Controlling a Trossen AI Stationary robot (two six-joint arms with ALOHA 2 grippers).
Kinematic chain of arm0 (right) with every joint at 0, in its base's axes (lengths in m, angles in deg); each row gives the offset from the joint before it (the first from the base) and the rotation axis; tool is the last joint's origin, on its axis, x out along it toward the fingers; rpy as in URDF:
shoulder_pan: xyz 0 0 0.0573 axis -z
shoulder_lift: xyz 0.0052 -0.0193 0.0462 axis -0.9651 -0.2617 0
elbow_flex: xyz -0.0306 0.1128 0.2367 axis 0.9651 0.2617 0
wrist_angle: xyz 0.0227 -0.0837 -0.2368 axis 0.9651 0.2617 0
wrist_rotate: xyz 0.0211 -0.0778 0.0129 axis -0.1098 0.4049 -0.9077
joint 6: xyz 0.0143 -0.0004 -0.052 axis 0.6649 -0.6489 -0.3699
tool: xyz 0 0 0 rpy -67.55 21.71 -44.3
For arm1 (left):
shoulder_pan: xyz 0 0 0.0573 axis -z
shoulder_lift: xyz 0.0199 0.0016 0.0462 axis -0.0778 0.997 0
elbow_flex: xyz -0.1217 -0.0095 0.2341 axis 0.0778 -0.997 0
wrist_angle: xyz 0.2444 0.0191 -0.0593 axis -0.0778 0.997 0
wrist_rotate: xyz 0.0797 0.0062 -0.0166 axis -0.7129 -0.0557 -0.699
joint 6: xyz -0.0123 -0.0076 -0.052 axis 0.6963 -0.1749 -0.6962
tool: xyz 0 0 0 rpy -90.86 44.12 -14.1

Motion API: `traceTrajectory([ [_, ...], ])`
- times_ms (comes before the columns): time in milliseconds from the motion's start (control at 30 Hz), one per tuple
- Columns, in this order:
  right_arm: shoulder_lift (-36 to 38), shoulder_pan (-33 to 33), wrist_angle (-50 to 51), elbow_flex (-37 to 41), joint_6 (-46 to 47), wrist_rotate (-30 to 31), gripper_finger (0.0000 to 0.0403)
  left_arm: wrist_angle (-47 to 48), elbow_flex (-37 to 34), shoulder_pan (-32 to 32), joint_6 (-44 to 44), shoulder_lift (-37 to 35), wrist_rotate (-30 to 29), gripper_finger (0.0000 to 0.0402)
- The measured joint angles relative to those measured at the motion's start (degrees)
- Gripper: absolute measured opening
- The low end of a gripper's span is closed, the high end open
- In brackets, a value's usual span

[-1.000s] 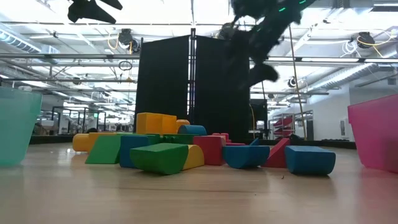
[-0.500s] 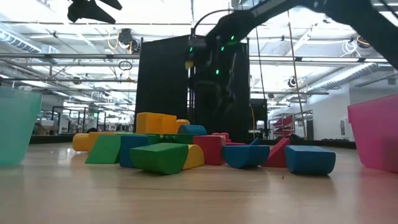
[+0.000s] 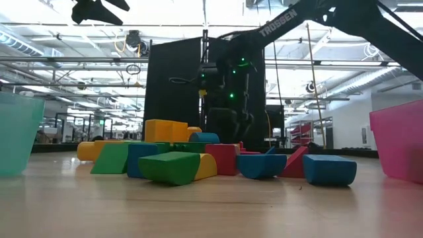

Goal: Sort blocks by size
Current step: Put the 1-stud yellow game piece into the pink bin

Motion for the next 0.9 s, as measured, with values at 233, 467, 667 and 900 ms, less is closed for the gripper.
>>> traceTrajectory([
  [233, 0.0, 0.0, -0.5, 0.0, -1.2, -0.2, 0.0114, 0.0, 0.0, 0.0, 0.2, 0.0, -0.3, 0.0255],
  [467, 3.9, -0.6, 2.4, 0.1, -1.1, -1.8, 0.0114, 0.0, 0.0, 0.0, 0.5, 0.0, -0.3, 0.0255],
  [667, 15.8, -6.2, 13.5, 0.1, 4.5, -1.6, 0.0114, 0.1, 0.0, 0.0, 0.4, 0.0, -0.2, 0.0255],
  [900, 30.5, -23.3, 29.7, 1.4, 24.1, -1.8, 0.0114, 0.1, 0.0, 0.0, 0.4, 0.0, 0.0, 0.0255],
])
